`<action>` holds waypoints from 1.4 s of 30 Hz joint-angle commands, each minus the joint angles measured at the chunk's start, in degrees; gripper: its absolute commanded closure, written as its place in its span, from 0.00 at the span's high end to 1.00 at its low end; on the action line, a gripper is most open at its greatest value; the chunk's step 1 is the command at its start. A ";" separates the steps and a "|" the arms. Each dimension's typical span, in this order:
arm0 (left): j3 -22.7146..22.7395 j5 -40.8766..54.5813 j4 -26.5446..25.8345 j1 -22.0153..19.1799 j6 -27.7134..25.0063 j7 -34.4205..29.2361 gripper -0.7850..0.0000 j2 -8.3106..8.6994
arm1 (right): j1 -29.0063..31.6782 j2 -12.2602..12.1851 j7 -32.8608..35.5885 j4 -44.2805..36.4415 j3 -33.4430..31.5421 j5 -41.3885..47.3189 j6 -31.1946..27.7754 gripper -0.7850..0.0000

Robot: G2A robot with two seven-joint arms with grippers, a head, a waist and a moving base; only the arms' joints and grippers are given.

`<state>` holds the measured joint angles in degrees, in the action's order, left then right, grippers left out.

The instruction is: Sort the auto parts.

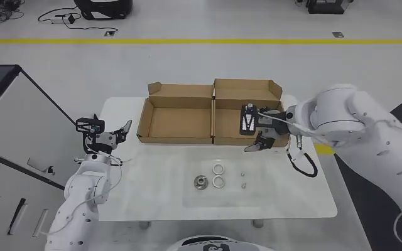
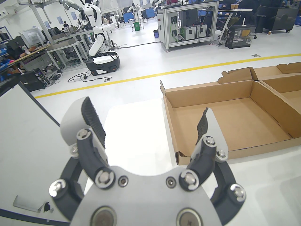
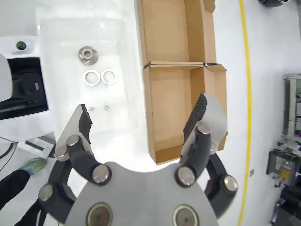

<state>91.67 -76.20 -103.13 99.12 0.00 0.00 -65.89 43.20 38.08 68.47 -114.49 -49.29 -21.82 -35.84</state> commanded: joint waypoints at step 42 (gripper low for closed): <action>0.00 0.00 0.00 0.00 0.00 0.00 1.00 0.00 | -23.00 -0.08 3.92 3.52 39.55 10.67 3.94 1.00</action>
<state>91.67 -76.20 -103.13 99.12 0.00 0.00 -65.89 20.08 37.91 72.58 -110.74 -9.74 -10.96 -31.71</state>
